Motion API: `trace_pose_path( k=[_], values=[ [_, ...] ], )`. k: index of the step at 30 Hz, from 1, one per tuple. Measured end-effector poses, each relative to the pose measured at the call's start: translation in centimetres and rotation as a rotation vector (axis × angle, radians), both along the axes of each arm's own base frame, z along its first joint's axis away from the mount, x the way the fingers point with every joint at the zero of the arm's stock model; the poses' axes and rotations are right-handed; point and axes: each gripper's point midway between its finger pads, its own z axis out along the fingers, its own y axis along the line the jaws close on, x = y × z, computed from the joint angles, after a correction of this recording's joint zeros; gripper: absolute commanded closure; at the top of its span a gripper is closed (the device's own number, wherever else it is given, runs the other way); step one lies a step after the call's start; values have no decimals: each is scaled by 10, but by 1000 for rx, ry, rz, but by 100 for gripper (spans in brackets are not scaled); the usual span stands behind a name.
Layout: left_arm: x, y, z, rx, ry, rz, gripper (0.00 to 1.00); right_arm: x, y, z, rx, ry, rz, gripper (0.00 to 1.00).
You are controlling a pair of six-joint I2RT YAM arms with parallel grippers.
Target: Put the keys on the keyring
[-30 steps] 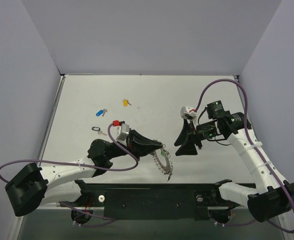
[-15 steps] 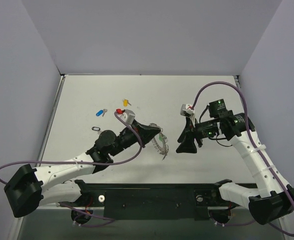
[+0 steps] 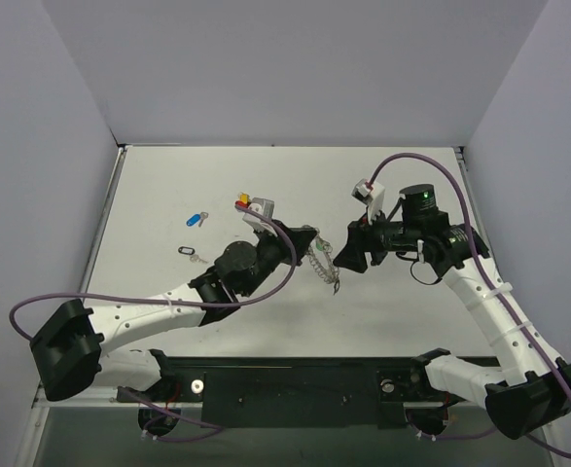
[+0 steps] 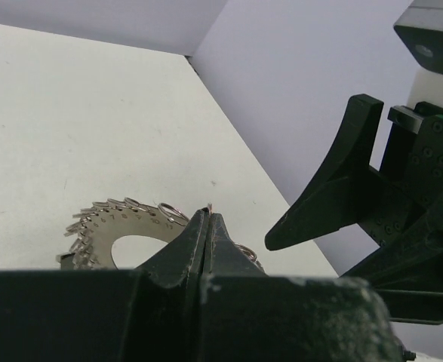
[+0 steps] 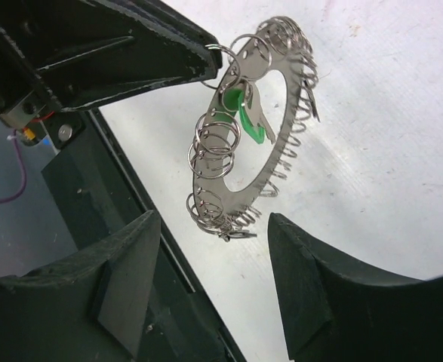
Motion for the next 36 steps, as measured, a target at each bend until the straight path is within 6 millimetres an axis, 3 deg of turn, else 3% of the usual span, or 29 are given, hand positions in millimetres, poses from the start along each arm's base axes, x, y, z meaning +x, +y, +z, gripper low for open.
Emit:
trace_pose_path(
  k=[9, 12, 19, 21, 25, 32, 35, 36],
  values=[
    [10, -2, 12, -60, 38, 75, 100, 16, 4, -6, -34, -27, -48, 50],
    [13, -4, 12, -68, 62, 95, 100, 16, 11, -13, -53, -16, -33, 60],
    [12, -5, 12, -88, 94, 118, 100, 25, 14, -24, -91, -1, -65, 75],
    [12, -5, 12, -92, 99, 120, 100, 28, 13, -24, -96, -11, -80, 86],
    [12, -4, 11, -95, 105, 125, 100, 33, 12, -23, -102, -28, -95, 99],
    [13, -4, 11, -102, 111, 131, 100, 31, 14, -22, -99, -39, -72, 100],
    [13, -4, 11, -110, 115, 129, 80, 31, 13, -22, -91, -37, -69, 100],
    [13, -4, 11, -115, 116, 128, 66, 32, 12, -21, -85, -33, -71, 100]
  ],
)
